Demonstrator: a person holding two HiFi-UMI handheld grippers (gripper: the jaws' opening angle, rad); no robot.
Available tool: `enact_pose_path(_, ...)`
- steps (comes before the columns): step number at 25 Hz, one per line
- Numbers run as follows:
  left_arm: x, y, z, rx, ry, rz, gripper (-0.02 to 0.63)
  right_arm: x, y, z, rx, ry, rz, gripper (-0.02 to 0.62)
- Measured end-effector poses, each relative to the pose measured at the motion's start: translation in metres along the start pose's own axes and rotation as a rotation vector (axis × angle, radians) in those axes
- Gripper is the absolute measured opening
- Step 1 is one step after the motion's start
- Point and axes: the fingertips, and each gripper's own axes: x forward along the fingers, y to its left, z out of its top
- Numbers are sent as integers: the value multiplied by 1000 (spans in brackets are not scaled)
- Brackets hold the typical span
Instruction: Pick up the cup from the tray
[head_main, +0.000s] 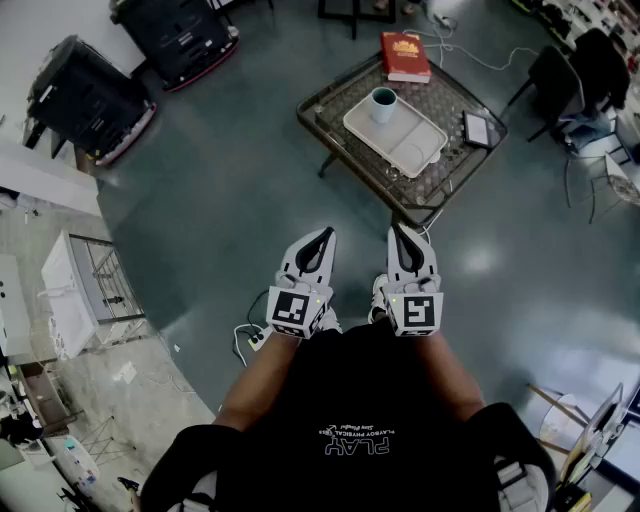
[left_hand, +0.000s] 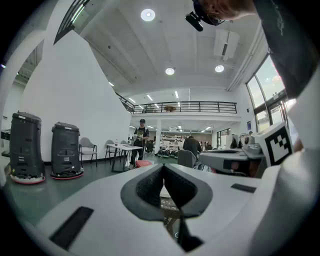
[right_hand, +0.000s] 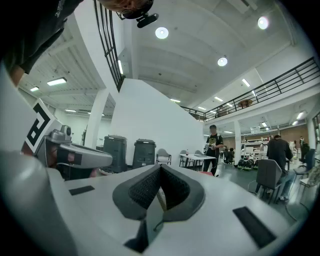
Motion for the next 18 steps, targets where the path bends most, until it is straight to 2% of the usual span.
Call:
enact_pose_path(12, 0, -7, 1, 20, -12, -12, 8, -6, 0, 2, 0, -20, -12, 9)
enact_pose_path(18, 12, -7, 9, 26, -19, 2, 9, -2, -9, 9, 14, -44, 25, 9)
